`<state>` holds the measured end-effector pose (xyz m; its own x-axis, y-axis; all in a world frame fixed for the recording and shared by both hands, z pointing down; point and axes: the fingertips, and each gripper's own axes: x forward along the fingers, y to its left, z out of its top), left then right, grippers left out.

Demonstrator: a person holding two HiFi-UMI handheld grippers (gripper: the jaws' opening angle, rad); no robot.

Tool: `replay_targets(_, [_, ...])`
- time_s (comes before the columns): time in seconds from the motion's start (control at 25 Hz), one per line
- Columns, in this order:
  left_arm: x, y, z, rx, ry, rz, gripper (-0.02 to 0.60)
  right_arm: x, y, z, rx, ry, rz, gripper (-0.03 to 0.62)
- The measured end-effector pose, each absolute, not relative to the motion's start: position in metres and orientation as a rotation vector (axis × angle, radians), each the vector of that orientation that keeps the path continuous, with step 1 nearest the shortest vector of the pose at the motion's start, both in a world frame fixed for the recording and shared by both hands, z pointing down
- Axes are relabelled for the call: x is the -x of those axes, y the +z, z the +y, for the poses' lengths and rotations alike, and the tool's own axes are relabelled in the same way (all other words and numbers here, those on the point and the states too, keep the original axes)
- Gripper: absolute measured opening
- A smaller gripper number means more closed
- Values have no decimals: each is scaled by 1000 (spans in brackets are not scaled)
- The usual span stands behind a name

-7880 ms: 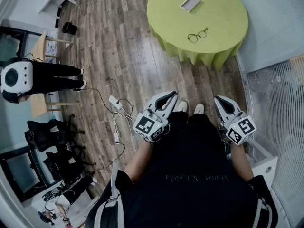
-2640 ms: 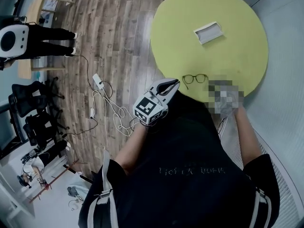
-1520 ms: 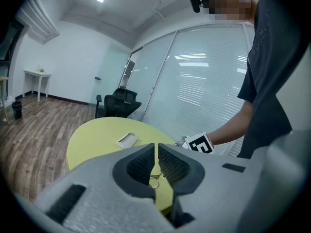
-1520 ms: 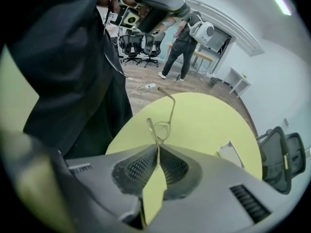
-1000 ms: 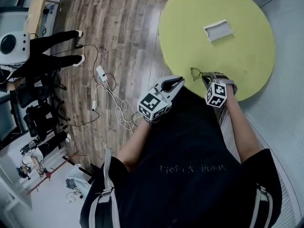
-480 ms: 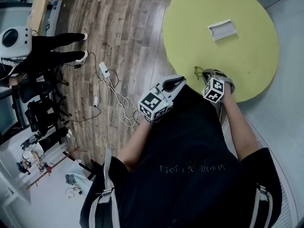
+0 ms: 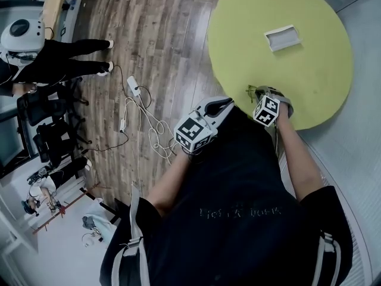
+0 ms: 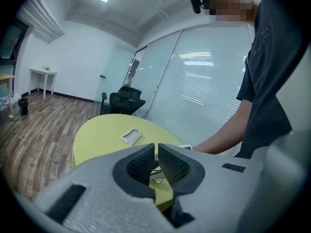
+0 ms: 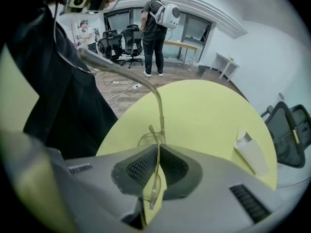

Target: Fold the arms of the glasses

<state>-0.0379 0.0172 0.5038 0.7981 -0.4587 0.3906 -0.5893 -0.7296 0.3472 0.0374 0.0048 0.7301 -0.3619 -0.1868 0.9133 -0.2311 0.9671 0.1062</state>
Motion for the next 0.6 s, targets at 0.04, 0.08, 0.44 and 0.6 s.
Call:
replay_targets(0.04, [39,504,18,-2524,390,-786,35,-36,732,5,-297,49,-1949,32])
replay_targets(0.08, [41,503,18,-2522,392,-789,35,-35,733,4,-296,51,-1947,32])
replay_targets(0.44, [51,509,24,-2505,412,-796,35,-34,744,0,-317,80,-1936,32])
replay_targets(0.6, [51,509,23,-2507,415,-780,35,-35,745,1,-353,107,-1929,34])
